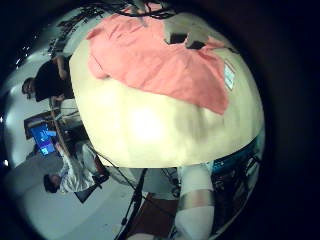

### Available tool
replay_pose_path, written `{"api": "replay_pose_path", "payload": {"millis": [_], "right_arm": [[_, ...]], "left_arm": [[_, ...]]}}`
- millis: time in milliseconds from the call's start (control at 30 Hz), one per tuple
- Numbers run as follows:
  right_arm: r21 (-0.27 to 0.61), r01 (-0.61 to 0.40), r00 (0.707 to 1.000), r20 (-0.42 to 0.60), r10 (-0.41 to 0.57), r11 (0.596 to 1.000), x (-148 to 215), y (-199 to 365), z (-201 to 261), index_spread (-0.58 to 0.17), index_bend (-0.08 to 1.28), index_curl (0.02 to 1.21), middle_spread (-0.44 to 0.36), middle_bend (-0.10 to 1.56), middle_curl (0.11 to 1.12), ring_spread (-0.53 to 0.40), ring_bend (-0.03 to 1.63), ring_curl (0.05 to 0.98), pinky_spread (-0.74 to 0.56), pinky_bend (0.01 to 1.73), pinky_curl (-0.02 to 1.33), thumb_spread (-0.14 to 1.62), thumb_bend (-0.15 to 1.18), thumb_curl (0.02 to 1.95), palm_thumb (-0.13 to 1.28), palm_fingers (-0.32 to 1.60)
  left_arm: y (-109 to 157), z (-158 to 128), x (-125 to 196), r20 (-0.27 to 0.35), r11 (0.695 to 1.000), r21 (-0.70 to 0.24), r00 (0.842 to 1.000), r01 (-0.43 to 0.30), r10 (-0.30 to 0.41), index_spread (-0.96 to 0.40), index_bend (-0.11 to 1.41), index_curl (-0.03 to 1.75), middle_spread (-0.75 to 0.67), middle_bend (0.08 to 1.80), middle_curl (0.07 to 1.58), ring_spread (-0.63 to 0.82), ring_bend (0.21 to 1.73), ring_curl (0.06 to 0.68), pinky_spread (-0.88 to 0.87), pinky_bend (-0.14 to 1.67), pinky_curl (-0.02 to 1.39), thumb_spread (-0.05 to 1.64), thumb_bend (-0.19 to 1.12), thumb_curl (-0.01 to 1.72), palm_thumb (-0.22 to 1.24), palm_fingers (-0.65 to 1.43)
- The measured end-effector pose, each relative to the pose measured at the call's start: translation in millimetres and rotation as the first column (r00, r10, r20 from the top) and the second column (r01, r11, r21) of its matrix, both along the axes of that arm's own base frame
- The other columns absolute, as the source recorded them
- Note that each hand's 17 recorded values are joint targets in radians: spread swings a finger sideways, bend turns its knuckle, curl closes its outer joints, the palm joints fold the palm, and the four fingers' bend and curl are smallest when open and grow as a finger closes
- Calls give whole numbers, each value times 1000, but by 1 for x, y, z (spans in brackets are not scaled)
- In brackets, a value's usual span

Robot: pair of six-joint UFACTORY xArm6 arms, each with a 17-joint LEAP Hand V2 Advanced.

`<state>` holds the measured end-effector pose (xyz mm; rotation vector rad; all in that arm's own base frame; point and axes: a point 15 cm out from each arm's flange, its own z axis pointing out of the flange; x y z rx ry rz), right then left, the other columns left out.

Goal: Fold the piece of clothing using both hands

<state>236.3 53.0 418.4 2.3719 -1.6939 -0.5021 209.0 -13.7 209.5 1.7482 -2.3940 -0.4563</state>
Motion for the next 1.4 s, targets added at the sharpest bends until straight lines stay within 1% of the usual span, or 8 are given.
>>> {"api": "replay_pose_path", "payload": {"millis": [167, 267, 400, 533, 667, 767, 1067, 1400], "right_arm": [[84, 35, 999, -36, -32, 996, -2, 10, -2, -302, 227, 392, 50, 189, 313, 204, 195, 211, 357, 186, 267, 1265, -13, 227, 494, 284], [81, 37, 999, -40, -34, 996, -3, 9, -3, -303, 221, 392, 46, 188, 313, 201, 196, 213, 355, 186, 266, 1266, -13, 226, 495, 285], [79, 3, 998, -55, 2, 997, -2, 14, -7, -308, 212, 390, 11, 183, 310, 199, 197, 216, 354, 188, 265, 1266, -14, 225, 496, 282], [86, -29, 995, -93, 37, 996, 4, 14, -14, -308, 203, 390, 30, 183, 307, 198, 194, 219, 353, 191, 266, 1265, -14, 226, 493, 277], [107, -35, 993, -108, 47, 994, 11, 5, -19, -308, 200, 390, 43, 184, 305, 197, 191, 218, 353, 191, 268, 1265, -14, 227, 492, 277], [101, -44, 992, -112, 55, 994, 13, -3, -22, -309, 201, 393, 47, 185, 306, 197, 192, 219, 350, 186, 266, 1265, -14, 227, 492, 273], [89, -54, 988, -137, 66, 995, 19, -24, -34, -306, 196, 392, 60, 184, 308, 195, 190, 218, 350, 191, 270, 1269, -14, 223, 475, 251], [94, -69, 987, -138, 82, 993, 18, -30, -36, -296, 197, 393, 64, 186, 306, 203, 188, 216, 354, 191, 274, 1282, -13, 221, 468, 234]], "left_arm": [[12, -17, 7, 34, 999, 2, 999, 32, -32, 124, 143, 278, 232, 194, 332, 458, 494, 193, 412, 352, 315, 943, -31, 286, 198, 0], [13, -25, 9, 64, 999, -7, 997, 45, -45, 127, 141, 269, 229, 215, 337, 465, 510, 197, 421, 345, 313, 932, -29, 293, 201, 16], [13, -30, 9, 69, 1000, 0, 998, 15, -15, 134, 150, 266, 236, 210, 338, 468, 530, 206, 419, 341, 313, 922, -26, 302, 219, 25], [12, -34, 11, 59, 1000, 12, 998, 14, -15, 134, 155, 268, 282, 190, 332, 532, 504, 199, 425, 383, 325, 916, -26, 307, 230, 6], [3, -44, 12, 48, 999, 20, 998, 29, -30, 131, 147, 260, 219, 218, 340, 478, 511, 204, 379, 374, 325, 918, -25, 312, 254, 20], [1, -53, 10, 33, 999, 23, 999, 33, -34, 129, 152, 265, 319, 198, 330, 499, 484, 200, 397, 391, 327, 917, -28, 312, 262, -2], [-13, -67, 30, 12, 999, 33, 999, 32, -33, 140, 147, 260, 291, 217, 336, 480, 520, 211, 392, 364, 317, 923, -29, 313, 276, 25], [-5, -83, 33, -36, 994, 110, 999, 12, -8, 128, 157, 261, 115, 307, 370, 303, 535, 217, 245, 345, 312, 925, -26, 318, 319, 161]]}}
